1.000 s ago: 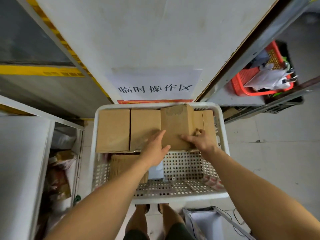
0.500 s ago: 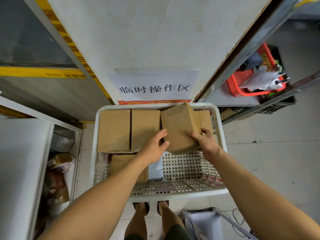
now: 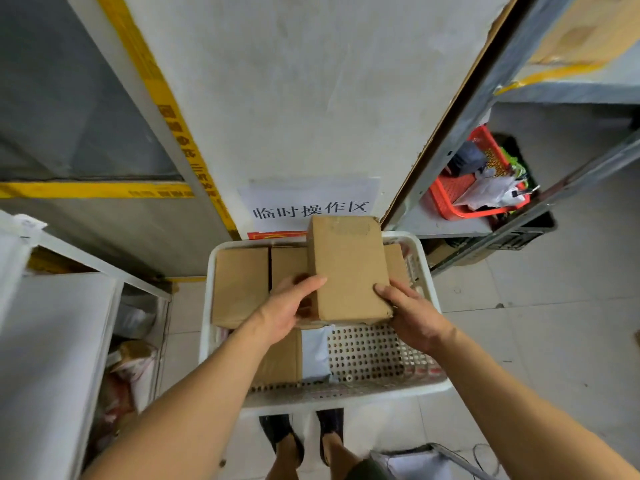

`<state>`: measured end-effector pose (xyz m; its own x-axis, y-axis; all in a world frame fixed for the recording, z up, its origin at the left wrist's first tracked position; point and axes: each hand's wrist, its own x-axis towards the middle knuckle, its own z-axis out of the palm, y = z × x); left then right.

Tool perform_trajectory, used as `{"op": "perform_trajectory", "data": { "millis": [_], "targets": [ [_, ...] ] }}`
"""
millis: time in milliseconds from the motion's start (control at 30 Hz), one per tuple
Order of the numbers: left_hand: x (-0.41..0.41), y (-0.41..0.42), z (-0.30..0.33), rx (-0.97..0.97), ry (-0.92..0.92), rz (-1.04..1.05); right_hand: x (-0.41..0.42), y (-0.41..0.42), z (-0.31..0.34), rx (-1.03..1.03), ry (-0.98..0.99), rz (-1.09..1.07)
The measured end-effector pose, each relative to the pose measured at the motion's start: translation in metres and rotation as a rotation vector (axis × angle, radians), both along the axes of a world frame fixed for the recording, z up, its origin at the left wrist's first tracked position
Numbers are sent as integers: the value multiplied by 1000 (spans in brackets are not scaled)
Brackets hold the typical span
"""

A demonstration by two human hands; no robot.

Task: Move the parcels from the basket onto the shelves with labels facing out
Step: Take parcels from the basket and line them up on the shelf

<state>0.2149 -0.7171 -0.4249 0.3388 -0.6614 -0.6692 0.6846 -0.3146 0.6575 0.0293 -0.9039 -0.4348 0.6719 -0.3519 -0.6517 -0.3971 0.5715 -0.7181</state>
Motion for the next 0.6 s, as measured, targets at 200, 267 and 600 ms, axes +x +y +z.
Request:
{"op": "perform_trajectory", "data": {
  "millis": [200,267,600],
  "targets": [
    [-2,6,14,317,-673,-4,36,48,70,-874,165,130],
    [-8,10,18,401,-783,-1,42,70,83,-710,81,172],
    [-28,47,40,303,-1132,-136,56,95,57,-79,-193,16]
  ]
}}
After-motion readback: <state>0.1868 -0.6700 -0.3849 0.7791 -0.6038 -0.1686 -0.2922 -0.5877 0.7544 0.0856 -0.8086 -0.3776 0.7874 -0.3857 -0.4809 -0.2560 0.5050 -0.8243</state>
